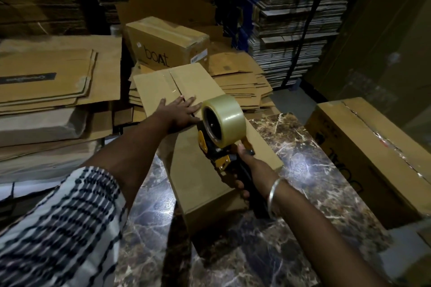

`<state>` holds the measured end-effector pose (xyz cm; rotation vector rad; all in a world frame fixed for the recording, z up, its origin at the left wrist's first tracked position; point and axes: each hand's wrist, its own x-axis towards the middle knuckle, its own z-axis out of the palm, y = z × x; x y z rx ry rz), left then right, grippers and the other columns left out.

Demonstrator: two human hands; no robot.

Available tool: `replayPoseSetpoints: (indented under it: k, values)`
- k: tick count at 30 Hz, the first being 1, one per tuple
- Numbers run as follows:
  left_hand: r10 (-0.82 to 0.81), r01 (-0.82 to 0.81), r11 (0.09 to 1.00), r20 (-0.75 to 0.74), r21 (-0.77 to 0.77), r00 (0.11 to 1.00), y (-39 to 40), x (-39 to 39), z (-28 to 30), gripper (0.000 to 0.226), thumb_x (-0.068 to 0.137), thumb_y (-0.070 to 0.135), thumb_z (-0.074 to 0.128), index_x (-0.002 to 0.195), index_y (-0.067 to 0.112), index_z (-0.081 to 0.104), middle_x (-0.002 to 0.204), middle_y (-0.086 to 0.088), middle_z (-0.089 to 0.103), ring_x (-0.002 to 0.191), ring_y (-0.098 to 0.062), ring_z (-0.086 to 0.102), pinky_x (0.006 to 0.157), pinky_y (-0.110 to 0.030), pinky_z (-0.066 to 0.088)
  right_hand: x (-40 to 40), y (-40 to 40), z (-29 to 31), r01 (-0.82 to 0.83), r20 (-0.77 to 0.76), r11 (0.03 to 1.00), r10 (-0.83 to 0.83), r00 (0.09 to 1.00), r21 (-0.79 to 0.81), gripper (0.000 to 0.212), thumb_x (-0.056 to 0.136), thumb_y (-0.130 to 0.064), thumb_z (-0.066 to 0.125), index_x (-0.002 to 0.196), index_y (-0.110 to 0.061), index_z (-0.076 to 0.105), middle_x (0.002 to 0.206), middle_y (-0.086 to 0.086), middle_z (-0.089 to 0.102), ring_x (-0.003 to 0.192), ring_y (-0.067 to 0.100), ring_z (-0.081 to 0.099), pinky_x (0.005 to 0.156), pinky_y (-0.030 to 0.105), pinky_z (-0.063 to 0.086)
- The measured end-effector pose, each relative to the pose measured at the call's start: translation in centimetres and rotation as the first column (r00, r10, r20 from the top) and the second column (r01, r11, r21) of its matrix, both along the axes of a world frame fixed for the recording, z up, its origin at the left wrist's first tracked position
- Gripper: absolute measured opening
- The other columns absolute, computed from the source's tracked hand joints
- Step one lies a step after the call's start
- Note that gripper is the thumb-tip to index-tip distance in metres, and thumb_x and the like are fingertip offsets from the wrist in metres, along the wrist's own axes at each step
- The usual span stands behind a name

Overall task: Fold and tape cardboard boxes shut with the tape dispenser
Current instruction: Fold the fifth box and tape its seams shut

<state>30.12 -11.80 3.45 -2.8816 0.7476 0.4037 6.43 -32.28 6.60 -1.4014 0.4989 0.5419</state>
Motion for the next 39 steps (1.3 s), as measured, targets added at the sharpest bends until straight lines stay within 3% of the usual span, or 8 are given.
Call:
replayPoseSetpoints:
  k: [4, 10, 14, 21, 27, 31, 34, 39]
  values:
    - [0.014, -0.012, 0.999, 0.024, -0.05, 1.0, 0.0, -0.3, -0.2, 0.072, 0.092, 0.079, 0.018, 0.152, 0.053, -0.009, 0.166, 0.012, -0.011, 0.154, -0.024, -0.005, 0.115, -0.069, 0.006, -2.4, -0.3, -0.2, -0.002, 0.006, 0.99, 0.003, 1.0, -0.144, 0.075, 0.089, -0.073, 0.043, 0.1, -0.004, 0.071, 0.061, 0.004, 0.061, 0.041, 0.02, 0.051, 0.048, 0.027, 0.04]
    - [-0.054, 0.077, 0.976, 0.114, -0.206, 0.992, 0.0, -3.4, -0.5, 0.079, 0.089, 0.08, 0.002, 0.158, 0.04, 0.011, 0.167, 0.011, 0.009, 0.154, -0.019, 0.005, 0.118, -0.061, 0.008, -2.3, 0.4, 0.6, -0.035, 0.008, 0.978, 0.038, 0.999, -0.207, 0.095, 0.067, -0.085, 0.038, 0.122, -0.013, 0.066, 0.108, 0.01, 0.07, 0.055, 0.031, 0.064, 0.053, 0.033, 0.053]
    - [-0.202, 0.218, 0.936, 0.085, -0.276, 0.976, -0.8, -7.0, -0.3, 0.072, 0.09, 0.063, 0.011, 0.154, 0.037, 0.031, 0.165, 0.006, 0.021, 0.152, -0.019, 0.016, 0.121, -0.054, 0.008, -2.1, 0.3, 0.8, -0.014, 0.053, 0.98, 0.025, 0.998, -0.2, 0.088, 0.069, -0.082, 0.04, 0.107, -0.009, 0.071, 0.096, 0.011, 0.071, 0.049, 0.029, 0.061, 0.05, 0.031, 0.051]
    - [0.0, 0.005, 0.988, 0.03, -0.157, 1.0, -0.6, -4.1, 0.3, 0.062, 0.098, 0.056, 0.03, 0.156, 0.041, 0.017, 0.167, 0.012, 0.006, 0.154, -0.016, 0.002, 0.121, -0.059, 0.007, 1.6, 1.2, 0.6, -0.016, 0.083, 0.979, 0.033, 0.996, -0.205, 0.067, 0.091, -0.076, 0.039, 0.122, -0.021, 0.063, 0.117, 0.002, 0.068, 0.086, 0.045, 0.069, 0.061, 0.037, 0.05]
    - [0.02, -0.02, 0.995, -0.004, -0.096, 1.0, -0.2, -2.0, 0.2, 0.059, 0.101, 0.058, 0.029, 0.156, 0.043, 0.014, 0.167, 0.013, 0.004, 0.154, -0.016, 0.005, 0.118, -0.065, 0.006, 3.2, 1.0, 1.2, -0.04, 0.08, 0.979, 0.057, 0.995, -0.2, 0.07, 0.091, -0.076, 0.036, 0.116, -0.017, 0.066, 0.112, 0.003, 0.068, 0.05, 0.025, 0.053, 0.053, 0.026, 0.042]
    - [-0.046, 0.046, 0.998, -0.006, -0.04, 0.999, 0.1, -1.7, -0.3, 0.052, 0.103, 0.057, 0.029, 0.153, 0.05, 0.014, 0.167, 0.013, 0.003, 0.155, -0.02, 0.003, 0.115, -0.071, 0.009, 0.9, -0.5, 0.8, -0.001, 0.088, 0.995, 0.01, 0.996, -0.099, 0.064, 0.091, -0.071, 0.044, 0.109, -0.016, 0.07, 0.101, 0.007, 0.072, 0.046, 0.021, 0.054, 0.044, 0.025, 0.041]
    - [-0.086, 0.086, 0.996, 0.014, 0.027, 0.996, 0.2, -2.1, 0.0, 0.053, 0.103, 0.059, 0.023, 0.153, 0.053, 0.007, 0.167, 0.01, -0.008, 0.155, -0.025, 0.0, 0.114, -0.071, 0.013, -1.5, -2.2, -0.2, 0.001, 0.114, 0.998, 0.006, 0.993, -0.063, 0.084, 0.073, -0.084, 0.057, 0.111, -0.011, 0.073, 0.083, 0.015, 0.07, 0.049, 0.029, 0.053, 0.048, 0.03, 0.042]
    - [-0.073, 0.074, 0.997, 0.04, -0.029, 0.997, 0.1, -2.6, 0.5, 0.055, 0.101, 0.064, 0.017, 0.151, 0.057, -0.005, 0.167, 0.01, -0.007, 0.154, -0.026, 0.002, 0.115, -0.068, 0.015, -5.3, -3.7, -1.5, -0.007, 0.216, 0.985, 0.045, 0.975, -0.17, 0.102, 0.079, -0.078, 0.048, 0.093, 0.022, 0.062, 0.058, 0.023, 0.054, 0.037, 0.027, 0.051, 0.046, 0.029, 0.042]
